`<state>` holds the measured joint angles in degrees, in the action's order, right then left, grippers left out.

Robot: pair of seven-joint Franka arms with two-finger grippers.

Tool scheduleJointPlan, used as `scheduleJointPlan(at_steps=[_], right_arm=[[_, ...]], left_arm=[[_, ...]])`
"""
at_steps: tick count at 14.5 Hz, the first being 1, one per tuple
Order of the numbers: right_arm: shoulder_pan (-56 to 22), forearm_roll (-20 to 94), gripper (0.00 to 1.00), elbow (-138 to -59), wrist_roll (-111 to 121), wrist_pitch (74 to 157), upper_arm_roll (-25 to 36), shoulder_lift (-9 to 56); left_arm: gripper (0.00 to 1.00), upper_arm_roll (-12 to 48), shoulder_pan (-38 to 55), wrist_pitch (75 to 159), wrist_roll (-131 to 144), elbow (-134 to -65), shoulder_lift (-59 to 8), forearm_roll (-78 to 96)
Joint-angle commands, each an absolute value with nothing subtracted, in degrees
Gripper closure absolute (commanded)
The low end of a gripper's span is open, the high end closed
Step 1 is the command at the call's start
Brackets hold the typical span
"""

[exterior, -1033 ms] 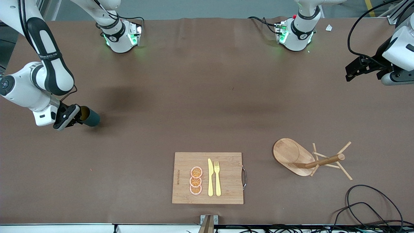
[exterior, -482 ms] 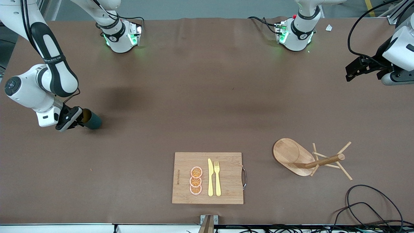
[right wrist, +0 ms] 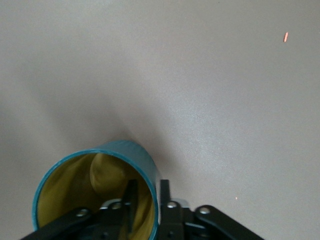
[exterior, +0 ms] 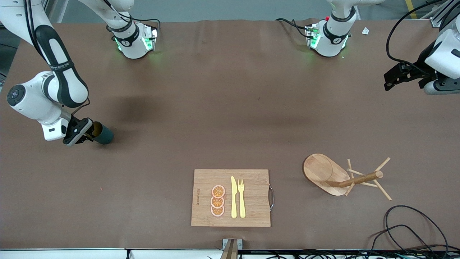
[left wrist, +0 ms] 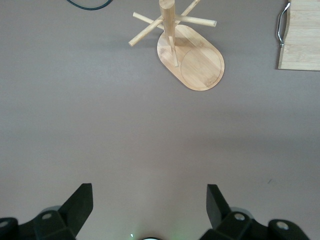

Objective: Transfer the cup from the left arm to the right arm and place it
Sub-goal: 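Lower the teal mug onto the table with the right gripper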

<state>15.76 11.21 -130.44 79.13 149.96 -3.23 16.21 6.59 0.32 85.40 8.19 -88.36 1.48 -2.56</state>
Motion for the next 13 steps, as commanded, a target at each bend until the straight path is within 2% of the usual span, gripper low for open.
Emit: scheduleJointPlan(at_steps=[1,2,6,9,13], right_arm=[[16.3,13.2,0.12,-131.9,80.9,151.0,-4.0,15.4],[16.4,13.2,0.01,-131.9,80.7,150.7,-4.0,15.4],[16.9,14.0,0.00,-128.2,79.3,142.9,-4.0,15.0],[16.8,14.4,0.00,-120.8,72.6,133.8,-3.6,14.9],[16.2,13.7,0.00,-113.0,57.3,127.3,-3.5,14.5]], left_arm=[[0.00,6.9,-0.3,85.0,7.7,-87.3,1.2,-2.0],[0.00,6.9,-0.2,85.0,7.7,-87.3,1.2,-2.1],[0.00,6.9,-0.3,85.0,7.5,-87.3,1.2,-2.3],[0.00,6.9,-0.1,85.1,7.5,-87.3,1.1,-2.4],[0.00,6.9,-0.1,85.2,7.5,-87.3,1.1,-2.4]])
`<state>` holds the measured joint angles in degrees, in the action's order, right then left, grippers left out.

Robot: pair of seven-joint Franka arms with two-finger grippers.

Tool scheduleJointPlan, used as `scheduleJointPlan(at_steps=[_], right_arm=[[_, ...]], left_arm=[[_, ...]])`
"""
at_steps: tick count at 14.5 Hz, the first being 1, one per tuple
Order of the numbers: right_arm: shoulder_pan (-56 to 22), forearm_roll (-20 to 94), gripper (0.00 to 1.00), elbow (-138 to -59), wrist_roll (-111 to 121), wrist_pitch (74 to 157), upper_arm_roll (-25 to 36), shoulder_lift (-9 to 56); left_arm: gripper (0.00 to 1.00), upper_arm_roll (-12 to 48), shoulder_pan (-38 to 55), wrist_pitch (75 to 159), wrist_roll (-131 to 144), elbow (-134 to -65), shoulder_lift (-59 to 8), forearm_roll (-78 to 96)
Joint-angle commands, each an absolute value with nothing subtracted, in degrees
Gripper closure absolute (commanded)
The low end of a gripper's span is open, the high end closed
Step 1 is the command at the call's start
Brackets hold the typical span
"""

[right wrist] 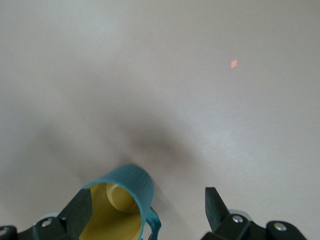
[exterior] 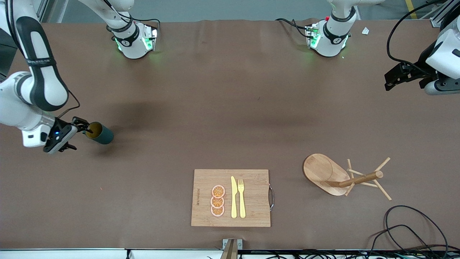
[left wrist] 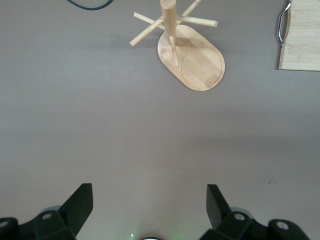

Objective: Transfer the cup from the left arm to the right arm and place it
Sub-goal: 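Open the right gripper and raise it off the mug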

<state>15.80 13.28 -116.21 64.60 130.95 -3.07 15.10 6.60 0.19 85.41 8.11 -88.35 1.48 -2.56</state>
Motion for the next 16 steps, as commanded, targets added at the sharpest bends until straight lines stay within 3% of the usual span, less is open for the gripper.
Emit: scheduleJointPlan(at_steps=[1,3,6,8,12,16], right_arm=[[16.2,13.4,0.00,-111.7,52.7,125.8,-3.6,14.5],[15.2,10.2,0.00,-108.3,40.8,123.5,-3.7,14.5],[12.7,5.0,0.00,-100.8,20.9,110.9,-3.9,14.2],[11.3,2.8,0.00,-99.9,10.1,108.0,-3.9,11.7],[11.4,2.5,0.00,-98.3,6.9,107.8,-3.8,9.6],[11.6,0.7,0.00,-89.8,2.5,98.3,-3.7,9.8]], left_arm=[[0.00,6.9,0.0,85.1,7.5,-87.3,1.1,-2.4],[0.00,6.9,0.2,85.2,7.6,-87.3,1.1,-2.5],[0.00,6.9,0.3,85.2,7.6,-85.9,0.4,-2.5],[0.00,6.9,0.5,85.2,7.7,-85.8,0.3,-2.5],[0.00,6.9,0.6,85.2,7.7,-85.6,-0.7,-2.4],[0.00,6.9,0.4,85.1,8.4,-85.6,-0.8,-2.5]])
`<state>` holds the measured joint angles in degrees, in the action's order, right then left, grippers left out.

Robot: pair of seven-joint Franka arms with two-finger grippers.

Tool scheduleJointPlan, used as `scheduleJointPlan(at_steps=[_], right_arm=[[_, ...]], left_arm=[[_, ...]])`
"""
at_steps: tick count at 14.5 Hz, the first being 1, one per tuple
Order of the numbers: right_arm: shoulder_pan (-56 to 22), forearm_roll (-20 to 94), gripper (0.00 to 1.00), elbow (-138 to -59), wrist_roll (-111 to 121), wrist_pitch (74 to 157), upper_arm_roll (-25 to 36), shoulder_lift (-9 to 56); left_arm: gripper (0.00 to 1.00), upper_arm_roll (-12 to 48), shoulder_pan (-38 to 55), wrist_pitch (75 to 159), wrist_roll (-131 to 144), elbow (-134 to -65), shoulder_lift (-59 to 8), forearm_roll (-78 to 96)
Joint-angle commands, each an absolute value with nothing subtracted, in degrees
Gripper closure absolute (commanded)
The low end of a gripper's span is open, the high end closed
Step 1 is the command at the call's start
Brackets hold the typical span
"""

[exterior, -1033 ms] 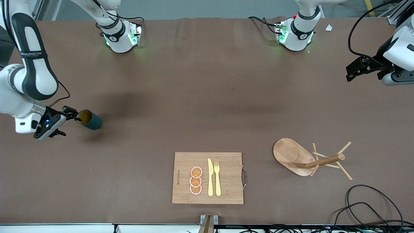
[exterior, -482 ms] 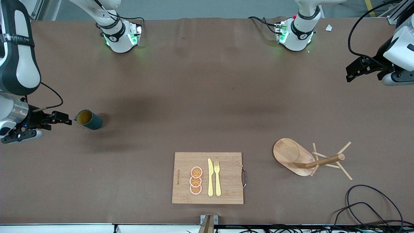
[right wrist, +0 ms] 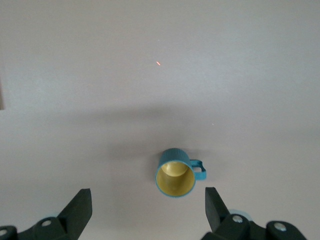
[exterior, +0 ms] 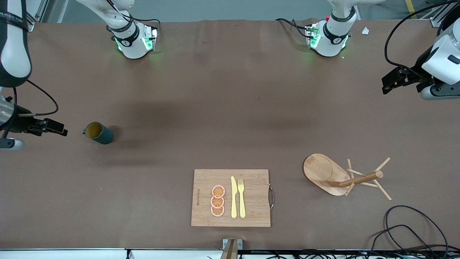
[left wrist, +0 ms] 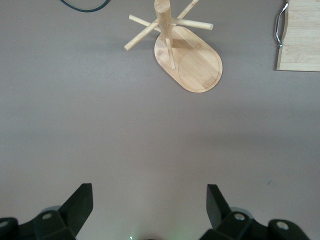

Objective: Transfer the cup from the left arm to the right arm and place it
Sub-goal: 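Open the right gripper and raise it off the mug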

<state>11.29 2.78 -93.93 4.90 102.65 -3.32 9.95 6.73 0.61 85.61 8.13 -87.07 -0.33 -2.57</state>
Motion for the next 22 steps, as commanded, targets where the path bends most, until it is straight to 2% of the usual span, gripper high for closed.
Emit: scheduleJointPlan(at_steps=[1,3,9,16,22], right_arm=[[11.3,-0.8,0.00,-87.2,2.3,96.3,-3.7,9.8],[11.3,-1.2,0.00,-84.5,2.5,93.6,-4.0,9.7],[9.1,-1.1,0.00,-83.6,0.9,89.9,-4.0,5.0],[5.9,-1.2,0.00,-81.8,1.1,89.6,-4.4,4.0],[6.5,-1.1,0.00,-83.3,1.3,89.6,-4.0,1.9]], left_arm=[[0.00,6.9,0.4,85.1,8.4,-85.6,-0.8,-2.5],[0.00,6.9,0.5,85.1,8.4,-85.6,-0.8,-2.5],[0.00,7.0,0.5,85.0,8.3,-85.6,-0.8,-2.5],[0.00,7.0,0.2,84.7,7.7,-85.6,-0.7,-2.5],[0.00,7.6,0.5,84.7,8.0,-85.6,-0.7,-2.2]])
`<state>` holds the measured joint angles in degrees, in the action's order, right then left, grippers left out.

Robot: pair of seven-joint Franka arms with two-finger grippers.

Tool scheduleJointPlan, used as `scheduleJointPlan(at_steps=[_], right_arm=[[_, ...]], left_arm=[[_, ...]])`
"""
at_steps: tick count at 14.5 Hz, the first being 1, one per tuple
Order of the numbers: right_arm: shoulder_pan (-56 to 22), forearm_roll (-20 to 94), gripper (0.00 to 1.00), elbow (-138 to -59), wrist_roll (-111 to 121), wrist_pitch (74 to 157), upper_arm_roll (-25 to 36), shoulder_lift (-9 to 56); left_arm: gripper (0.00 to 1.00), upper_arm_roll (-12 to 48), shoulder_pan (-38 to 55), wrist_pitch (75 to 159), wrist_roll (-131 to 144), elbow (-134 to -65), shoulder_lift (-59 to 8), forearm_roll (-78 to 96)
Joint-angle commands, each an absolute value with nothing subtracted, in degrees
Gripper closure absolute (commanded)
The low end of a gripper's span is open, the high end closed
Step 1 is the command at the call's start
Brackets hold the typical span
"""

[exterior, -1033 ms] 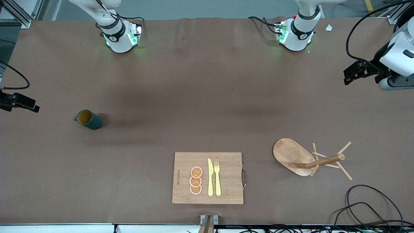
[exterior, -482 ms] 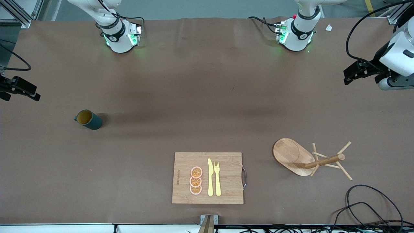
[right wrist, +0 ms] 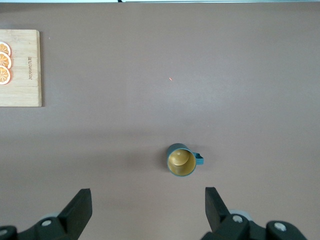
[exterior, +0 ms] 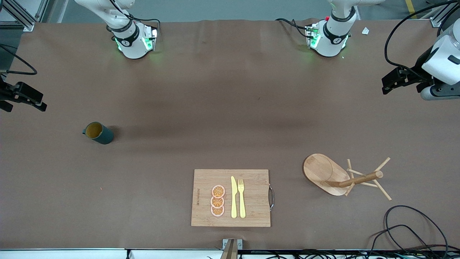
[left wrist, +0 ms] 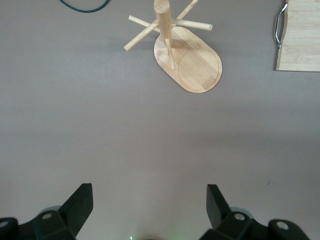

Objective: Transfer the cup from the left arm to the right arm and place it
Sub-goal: 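Open the right gripper and raise it off the mug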

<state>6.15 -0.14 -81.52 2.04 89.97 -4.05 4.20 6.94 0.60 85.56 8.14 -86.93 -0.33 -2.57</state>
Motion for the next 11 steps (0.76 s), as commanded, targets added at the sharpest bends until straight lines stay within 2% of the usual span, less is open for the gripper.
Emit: scheduleJointPlan(at_steps=[1,6,11], right_arm=[[6.5,-1.1,0.00,-84.5,1.2,89.8,-3.9,1.2],[6.6,-1.1,0.00,-97.6,1.1,97.2,-3.9,-6.9],[6.5,-1.1,0.00,-97.6,0.9,95.6,-4.0,-7.6]], left_arm=[[0.00,7.8,0.5,84.7,8.0,-85.6,-0.7,-2.1],[0.00,8.9,0.5,83.7,7.9,-85.6,-0.6,-1.7],[0.00,8.9,0.3,83.3,7.9,-85.6,-0.4,-1.5]])
